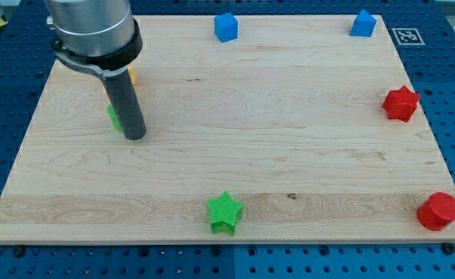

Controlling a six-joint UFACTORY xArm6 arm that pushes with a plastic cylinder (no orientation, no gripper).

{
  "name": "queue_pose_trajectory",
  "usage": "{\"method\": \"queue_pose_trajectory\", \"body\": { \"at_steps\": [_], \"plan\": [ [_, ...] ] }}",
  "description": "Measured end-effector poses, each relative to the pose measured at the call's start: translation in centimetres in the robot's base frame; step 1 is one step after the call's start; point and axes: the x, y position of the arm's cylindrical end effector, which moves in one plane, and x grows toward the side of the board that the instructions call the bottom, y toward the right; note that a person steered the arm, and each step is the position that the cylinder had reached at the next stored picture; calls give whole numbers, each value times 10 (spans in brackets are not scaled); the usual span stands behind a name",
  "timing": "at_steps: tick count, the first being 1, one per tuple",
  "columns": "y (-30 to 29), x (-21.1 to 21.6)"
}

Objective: Nudge the yellow heart along with yellow hexagon and green circle right a bit

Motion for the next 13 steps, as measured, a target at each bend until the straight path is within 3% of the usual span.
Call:
{"method": "queue_pose_trajectory", "body": {
  "at_steps": [2, 4, 5, 6, 7, 8, 9, 13],
  "plan": [
    [0, -46],
    [22, -59],
    [52, -26],
    [21, 19],
    [-56, 19],
    [-114, -37],
    [-132, -82],
    [-87, -88]
  ]
}}
